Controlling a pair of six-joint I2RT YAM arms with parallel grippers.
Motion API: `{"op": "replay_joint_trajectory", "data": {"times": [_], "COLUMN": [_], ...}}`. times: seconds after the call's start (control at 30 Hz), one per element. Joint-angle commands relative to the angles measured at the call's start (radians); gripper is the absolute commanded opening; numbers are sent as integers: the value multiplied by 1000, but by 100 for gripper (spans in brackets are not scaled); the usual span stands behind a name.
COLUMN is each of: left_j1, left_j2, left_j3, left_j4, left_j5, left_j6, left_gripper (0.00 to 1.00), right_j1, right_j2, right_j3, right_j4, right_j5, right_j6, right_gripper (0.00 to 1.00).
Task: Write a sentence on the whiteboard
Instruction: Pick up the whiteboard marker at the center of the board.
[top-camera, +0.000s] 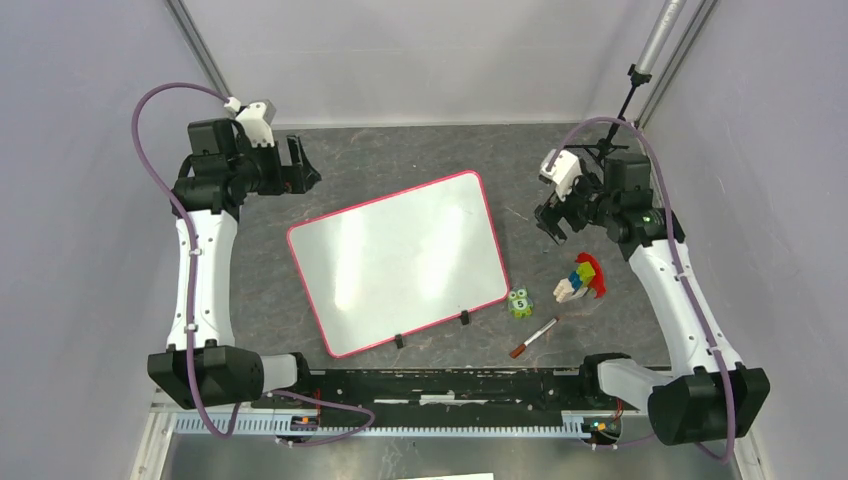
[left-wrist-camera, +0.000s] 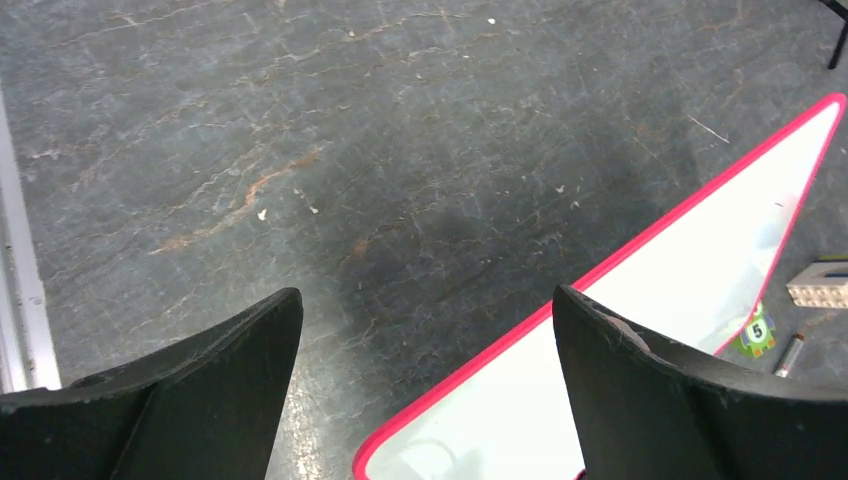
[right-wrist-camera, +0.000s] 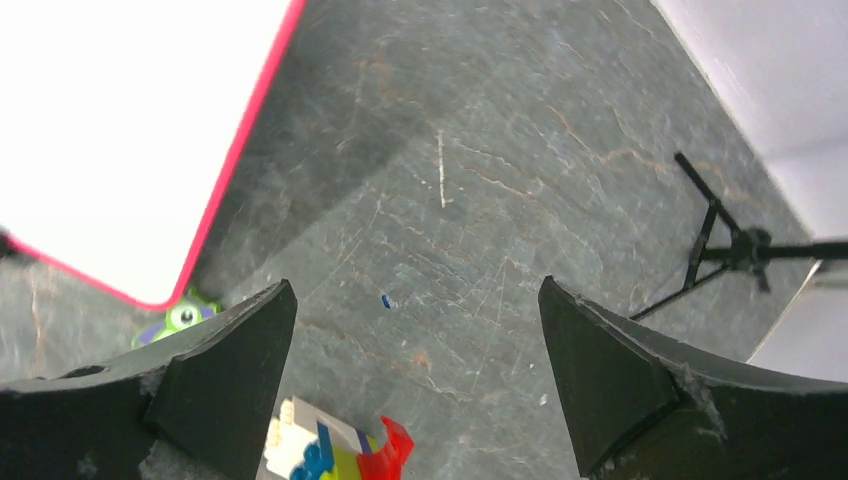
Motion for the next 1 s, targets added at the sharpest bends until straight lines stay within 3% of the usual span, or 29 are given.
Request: {"op": "replay_joint_trajectory", "data": {"times": [0.0, 0.27, 0.67, 0.97], "left_j1": [-6, -73, -173, -208], "left_j2": [-16, -4, 6, 23], "left_j3": [22, 23, 34, 36], "left_j4": [-24, -79, -97, -107], "left_j5": [89, 170, 180, 184], "left_j6": [62, 116, 97, 83], "left_gripper": [100, 100, 100, 100], "right_j1": [53, 221, 403, 431], "right_j2": [3, -83, -135, -91], "right_j3": [90, -83, -471, -588], "right_j4": [-313, -464, -318, -256], "right_j5": [-114, -48, 136, 176], "right_j6": [-347, -619, -785, -842], "right_gripper": [97, 99, 76, 59]}}
